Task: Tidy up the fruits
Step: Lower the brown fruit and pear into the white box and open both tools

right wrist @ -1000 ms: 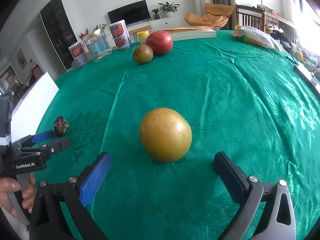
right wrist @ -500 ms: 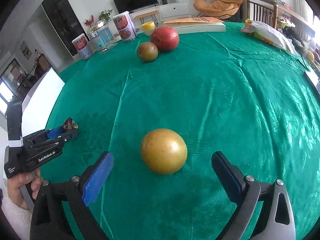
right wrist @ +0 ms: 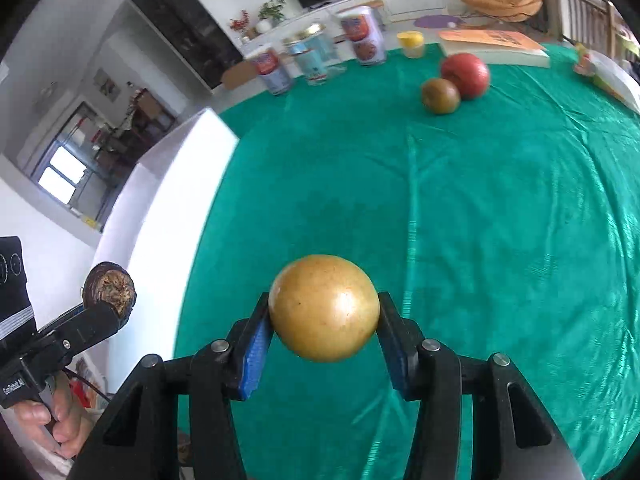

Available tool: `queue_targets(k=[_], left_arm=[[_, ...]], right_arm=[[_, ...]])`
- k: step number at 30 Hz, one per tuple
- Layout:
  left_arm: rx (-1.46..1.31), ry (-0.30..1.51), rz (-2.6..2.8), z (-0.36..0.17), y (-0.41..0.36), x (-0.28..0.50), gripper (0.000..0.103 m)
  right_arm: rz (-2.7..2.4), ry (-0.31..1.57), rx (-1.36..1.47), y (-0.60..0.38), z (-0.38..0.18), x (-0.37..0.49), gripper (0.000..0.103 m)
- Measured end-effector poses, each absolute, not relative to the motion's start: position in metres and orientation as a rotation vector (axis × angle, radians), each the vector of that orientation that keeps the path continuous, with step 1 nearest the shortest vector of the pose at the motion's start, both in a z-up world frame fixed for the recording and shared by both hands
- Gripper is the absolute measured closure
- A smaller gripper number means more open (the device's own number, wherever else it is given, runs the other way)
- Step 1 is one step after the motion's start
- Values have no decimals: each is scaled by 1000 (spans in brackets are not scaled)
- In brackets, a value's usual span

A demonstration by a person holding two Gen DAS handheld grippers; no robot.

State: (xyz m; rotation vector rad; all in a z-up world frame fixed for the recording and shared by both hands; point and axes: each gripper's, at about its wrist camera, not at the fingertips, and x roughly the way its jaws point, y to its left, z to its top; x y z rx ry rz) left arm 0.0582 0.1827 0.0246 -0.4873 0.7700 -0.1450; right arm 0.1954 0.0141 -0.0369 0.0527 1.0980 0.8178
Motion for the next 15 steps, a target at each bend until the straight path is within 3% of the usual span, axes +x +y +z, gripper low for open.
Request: queue_targets(k=[5,10,15], left_arm=[[-473,706,129,52,268,13,63],[-496,900,434,-19,350,14,63],[-510,1020,534,-66,372,8,61]], right_arm=[[1101,1042,-31,125,7,148,53],[1212,1049,-186,228,1,123,53],[1183,1144,-249,278,-35,119,53]])
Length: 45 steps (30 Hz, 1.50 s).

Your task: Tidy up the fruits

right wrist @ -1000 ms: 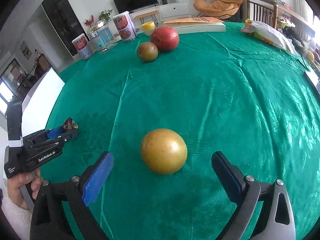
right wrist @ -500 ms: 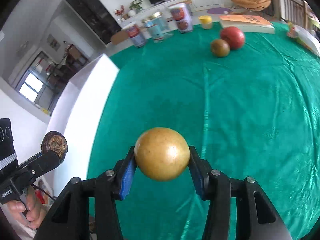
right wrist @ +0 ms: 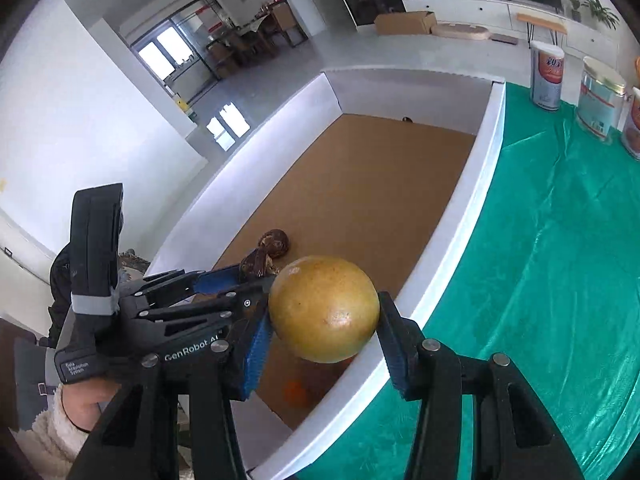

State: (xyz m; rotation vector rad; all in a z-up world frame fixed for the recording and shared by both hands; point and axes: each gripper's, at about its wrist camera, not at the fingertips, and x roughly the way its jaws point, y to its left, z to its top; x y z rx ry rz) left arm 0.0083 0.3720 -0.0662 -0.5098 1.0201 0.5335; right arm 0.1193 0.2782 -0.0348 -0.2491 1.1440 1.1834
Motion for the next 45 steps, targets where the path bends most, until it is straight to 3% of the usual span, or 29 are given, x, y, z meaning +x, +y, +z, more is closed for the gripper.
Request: queue_targets(k=[1,3,7,8,11,15,21,29,37,45], left_arm=[[-508,1022,541,-69,373,7,58],[-507,1012,555,-71,375,4,40],[-481,947,580,-54,374,1,34],[-468,924,583,-46,370,0,31],[-417,853,560,-23,351,6,24],[-377,787,414,2,300,23,19],[-327,807,71,-2,191,77,15],[-198,906,-16,-75,86,171,15],[-58,947,-11,-129,43,235,15],[18,951,-33,-138,37,262,12]], right_arm=[[1177,1154,-255,288,-39,124,53],[1148,1150,-268,296,-44,124,50],[1162,1087,-162,286,-26,129,41],[1155,1052,-141,278,-19,133,33],[1120,946,-98,247,3,151,24],[985,894,-64,178,2,177,5],[616,1004,-107,33,-75,230,4],[218,992,-117,-132,-128,264,4],[149,933,-72,-164,-135,279,3],[146,940,-89,-155,-139,272,0]])
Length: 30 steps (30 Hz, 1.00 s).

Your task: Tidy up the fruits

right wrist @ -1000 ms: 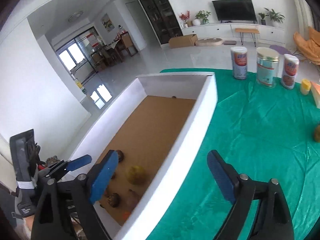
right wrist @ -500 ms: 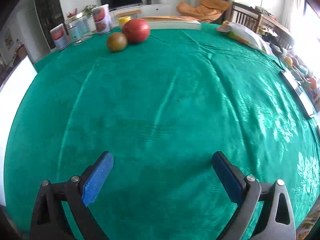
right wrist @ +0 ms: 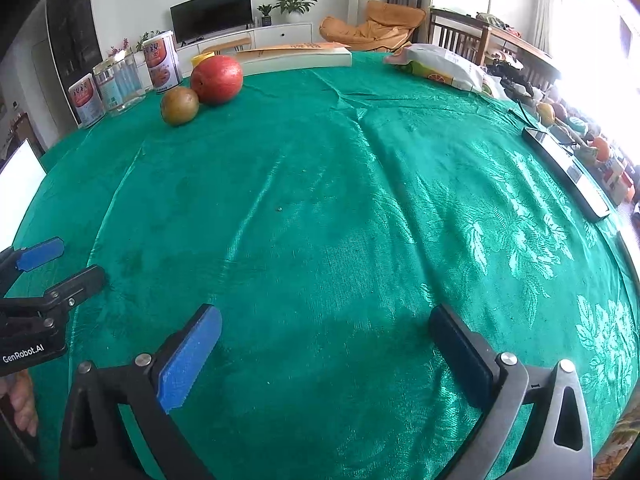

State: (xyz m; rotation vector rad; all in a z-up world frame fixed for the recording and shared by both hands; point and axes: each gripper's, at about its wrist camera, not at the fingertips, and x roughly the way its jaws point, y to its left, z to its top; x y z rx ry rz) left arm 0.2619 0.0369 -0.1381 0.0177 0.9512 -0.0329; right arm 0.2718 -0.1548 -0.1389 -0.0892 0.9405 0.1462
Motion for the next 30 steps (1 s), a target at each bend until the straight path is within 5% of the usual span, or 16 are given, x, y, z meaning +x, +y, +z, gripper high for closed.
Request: queue_targets(k=[9,16,17,19,30], left_arm=[[31,888,-65,-86,51,375,13],[153,950,-112,-99,32,454,13],[166,953,-105,-103,32,458,16],[180,973,-110,-111,34,463,54],[-55,872,-128,-113,95,374,53]], right_arm=[[154,940,-92,-153,-139,270,0],[166,940,-97,-151,-139,271,0],[167,940,-97,-151,-139,271,0],[167,940,-97,-151,-139,271,0],[167,940,-98,-150,-139,271,0]])
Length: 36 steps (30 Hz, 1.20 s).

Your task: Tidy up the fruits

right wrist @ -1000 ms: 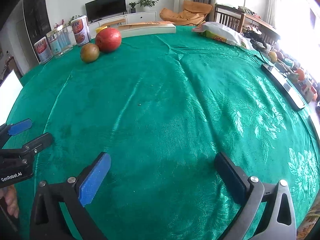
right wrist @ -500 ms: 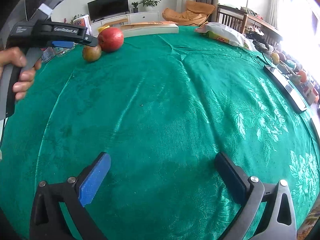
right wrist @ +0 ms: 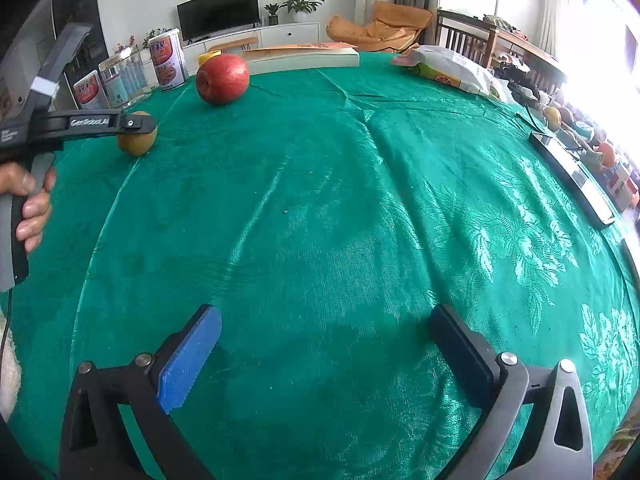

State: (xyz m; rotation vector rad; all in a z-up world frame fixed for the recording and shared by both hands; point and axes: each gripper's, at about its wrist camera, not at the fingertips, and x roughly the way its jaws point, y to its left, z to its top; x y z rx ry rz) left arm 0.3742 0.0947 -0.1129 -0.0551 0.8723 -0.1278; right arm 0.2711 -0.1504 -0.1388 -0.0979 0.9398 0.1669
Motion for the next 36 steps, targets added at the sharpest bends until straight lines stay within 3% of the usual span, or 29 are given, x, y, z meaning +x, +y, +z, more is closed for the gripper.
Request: queue_targets(k=[9,16,28,29,33,36], left_arm=[[-25,887,-99,-122,102,357,49],[-12,882,-47,-124,99,349,53],[-77,878,48,-127,100,239,52],[-72,878,65,-129,100,238,49],[-76,899,117,-139,106,243,19],[-64,921,117,-142,106,247,8]], right_arm=[[166,940,-97,-151,-139,272,0],[167,940,-97,-151,-139,272,0],[167,940,-97,-151,-139,272,0],[166,940,-97,-151,-139,272,0],[167,940,-94,-151,-138,271,0],[181,944,-100,-152,-138,270,0]])
